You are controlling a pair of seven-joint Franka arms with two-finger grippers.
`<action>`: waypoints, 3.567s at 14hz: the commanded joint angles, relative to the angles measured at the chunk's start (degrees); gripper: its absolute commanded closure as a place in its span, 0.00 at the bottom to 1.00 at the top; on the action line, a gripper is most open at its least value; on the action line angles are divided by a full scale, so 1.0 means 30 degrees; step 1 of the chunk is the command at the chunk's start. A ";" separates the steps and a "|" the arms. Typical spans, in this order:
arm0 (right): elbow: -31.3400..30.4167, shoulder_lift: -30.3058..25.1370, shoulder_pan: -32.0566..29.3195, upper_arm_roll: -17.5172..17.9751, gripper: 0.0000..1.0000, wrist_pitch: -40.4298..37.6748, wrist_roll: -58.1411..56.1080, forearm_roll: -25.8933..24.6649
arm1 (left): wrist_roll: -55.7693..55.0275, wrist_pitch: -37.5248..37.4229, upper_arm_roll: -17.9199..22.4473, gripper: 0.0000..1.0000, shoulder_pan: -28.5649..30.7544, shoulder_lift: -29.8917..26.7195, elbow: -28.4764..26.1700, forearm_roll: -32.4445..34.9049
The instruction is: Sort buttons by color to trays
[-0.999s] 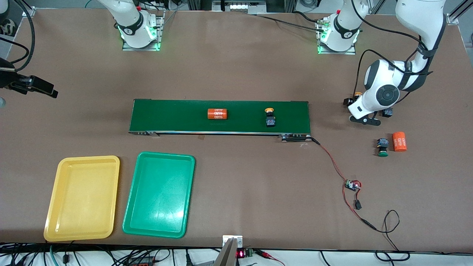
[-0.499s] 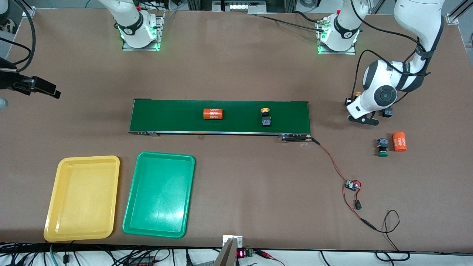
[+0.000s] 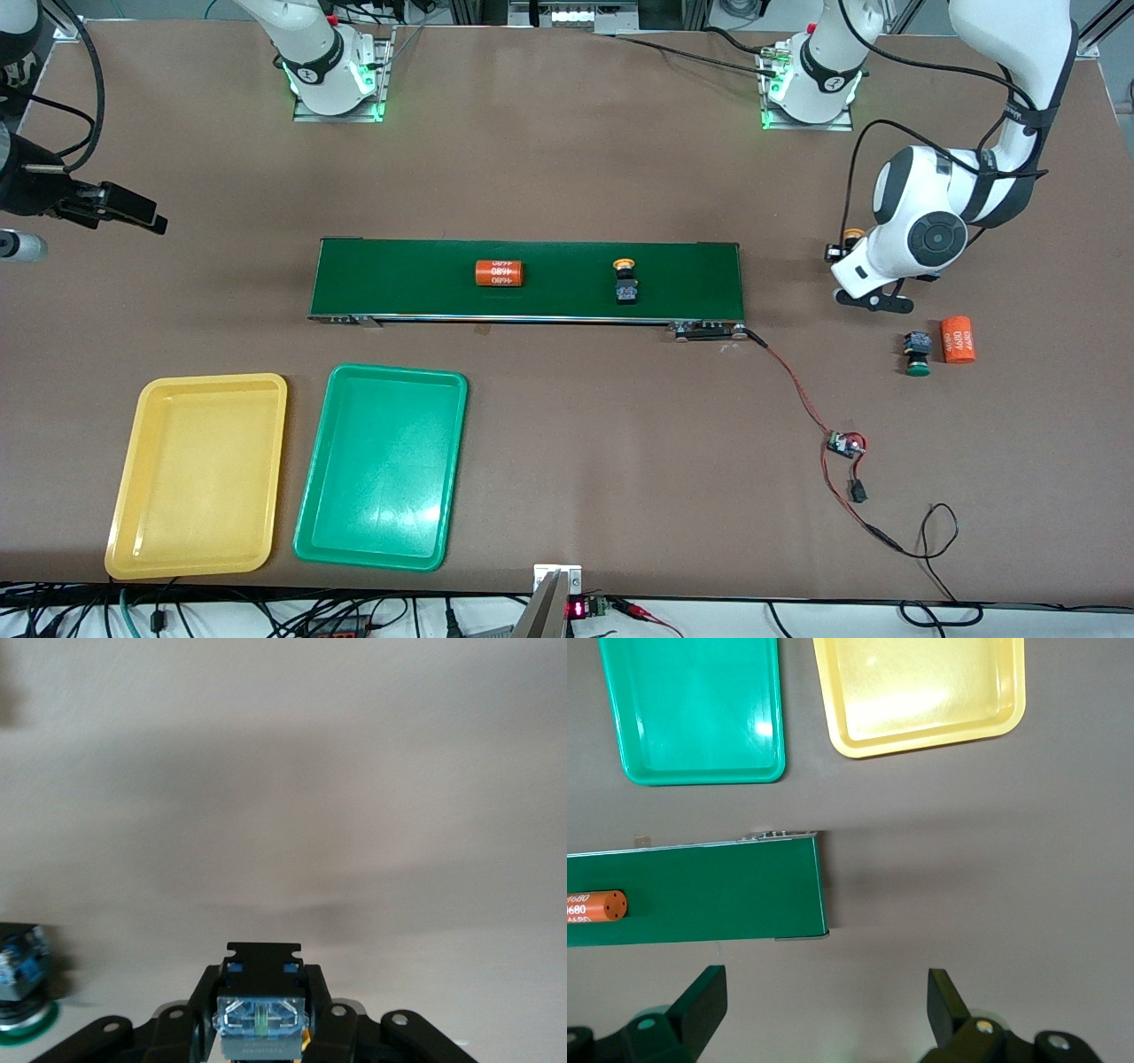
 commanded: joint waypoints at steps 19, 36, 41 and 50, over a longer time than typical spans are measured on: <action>-0.9069 -0.2719 0.0021 0.8302 0.00 0.8433 0.8390 -0.0037 | -0.8224 0.0784 -0.5390 0.57 -0.1806 0.2877 0.5610 -0.5213; -0.9275 -0.0260 0.0900 0.9474 0.00 1.2094 0.8832 -0.0154 | -0.0797 -0.3930 -0.1912 0.00 0.1532 -0.2366 0.5435 -0.2491; -0.9392 -0.0111 0.1047 0.9503 0.00 1.2095 0.8101 -0.1033 | 0.1678 -0.2209 0.0351 0.00 0.1620 -0.0730 0.5434 0.1754; -0.9392 0.0766 0.1369 0.9503 0.00 1.2593 0.8155 -0.0945 | 0.5568 0.4093 0.2430 0.00 0.2438 0.2318 0.5668 0.2932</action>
